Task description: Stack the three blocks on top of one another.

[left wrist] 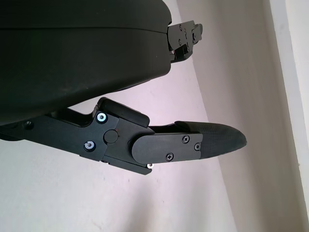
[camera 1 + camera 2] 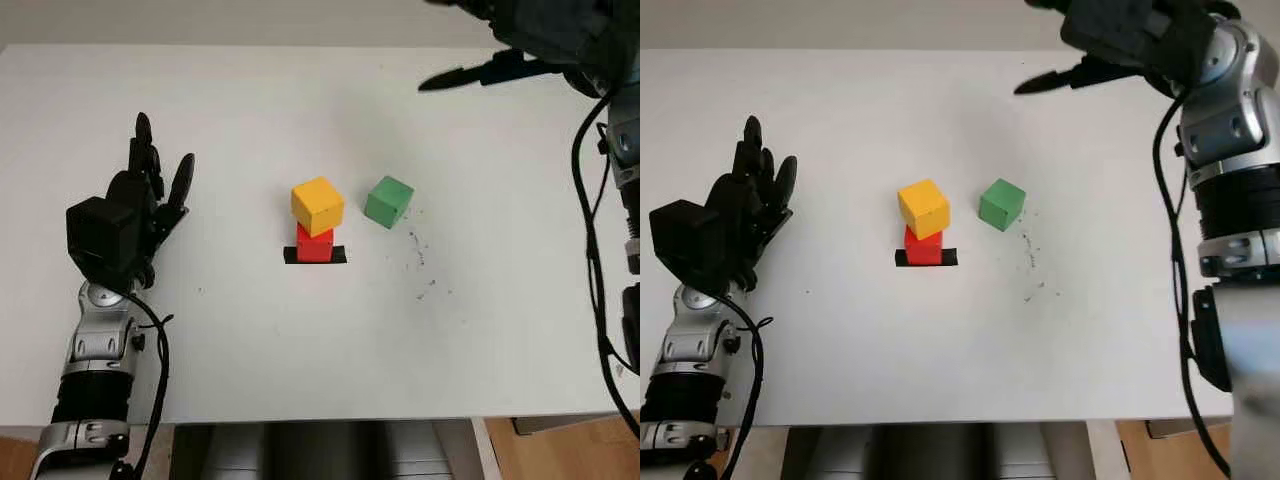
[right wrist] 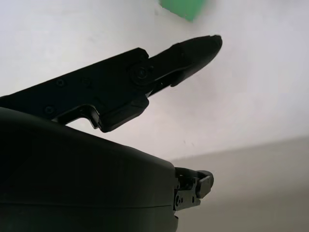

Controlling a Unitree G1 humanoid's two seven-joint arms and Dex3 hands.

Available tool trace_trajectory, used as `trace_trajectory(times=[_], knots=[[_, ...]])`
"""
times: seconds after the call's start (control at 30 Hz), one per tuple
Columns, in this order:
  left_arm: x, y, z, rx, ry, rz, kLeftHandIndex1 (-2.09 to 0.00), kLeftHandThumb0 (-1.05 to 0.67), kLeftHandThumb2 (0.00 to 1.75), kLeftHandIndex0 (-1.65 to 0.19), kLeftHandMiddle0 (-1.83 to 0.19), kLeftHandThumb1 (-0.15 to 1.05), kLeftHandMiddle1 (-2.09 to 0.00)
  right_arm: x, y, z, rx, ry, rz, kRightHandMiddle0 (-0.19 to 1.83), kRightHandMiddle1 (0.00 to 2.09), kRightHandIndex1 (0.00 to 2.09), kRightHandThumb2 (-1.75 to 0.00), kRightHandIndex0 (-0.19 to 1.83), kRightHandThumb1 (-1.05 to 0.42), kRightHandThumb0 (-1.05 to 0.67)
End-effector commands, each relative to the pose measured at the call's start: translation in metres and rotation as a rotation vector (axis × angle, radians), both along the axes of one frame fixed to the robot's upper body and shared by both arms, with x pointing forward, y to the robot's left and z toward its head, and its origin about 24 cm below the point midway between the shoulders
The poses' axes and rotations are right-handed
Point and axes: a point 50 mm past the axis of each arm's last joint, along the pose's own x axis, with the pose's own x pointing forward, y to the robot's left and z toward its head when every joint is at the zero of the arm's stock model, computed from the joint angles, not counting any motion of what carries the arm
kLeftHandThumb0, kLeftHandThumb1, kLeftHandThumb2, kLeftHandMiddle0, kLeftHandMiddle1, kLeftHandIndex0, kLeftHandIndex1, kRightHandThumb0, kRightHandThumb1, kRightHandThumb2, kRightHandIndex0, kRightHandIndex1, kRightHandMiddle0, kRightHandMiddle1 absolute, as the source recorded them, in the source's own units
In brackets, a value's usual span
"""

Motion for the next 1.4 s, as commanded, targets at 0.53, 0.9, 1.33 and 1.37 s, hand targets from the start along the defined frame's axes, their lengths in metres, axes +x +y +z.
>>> trace_trajectory(times=[0.53, 0.9, 1.33, 1.37], knots=[[0.000, 0.002, 0.006, 0.020, -0.018, -0.007, 0.00, -0.74, 0.47, 0.19, 0.19, 1.05, -0.01, -0.002, 0.017, -0.044, -0.668, -0.238, 0.246, 0.12, 0.16, 0.06, -0.05, -0.11, -0.81, -0.62], [-0.001, 0.003, 0.006, 0.025, -0.016, -0.005, -0.01, -0.73, 0.47, 0.19, 0.19, 1.05, -0.02, 0.000, 0.021, -0.060, -0.657, -0.262, 0.324, 0.16, 0.13, 0.07, -0.05, -0.06, -0.80, -0.62], [-0.002, 0.005, 0.008, 0.019, -0.015, -0.015, 0.00, -0.73, 0.47, 0.19, 0.19, 1.05, 0.00, 0.002, 0.029, -0.088, -0.671, -0.204, 0.379, 0.27, 0.13, 0.07, -0.06, -0.01, -0.81, -0.57], [-0.002, 0.005, 0.008, 0.017, -0.014, -0.018, 0.00, -0.73, 0.47, 0.19, 0.19, 1.05, 0.00, 0.002, 0.029, -0.089, -0.672, -0.201, 0.381, 0.28, 0.13, 0.07, -0.06, 0.00, -0.81, -0.57]])
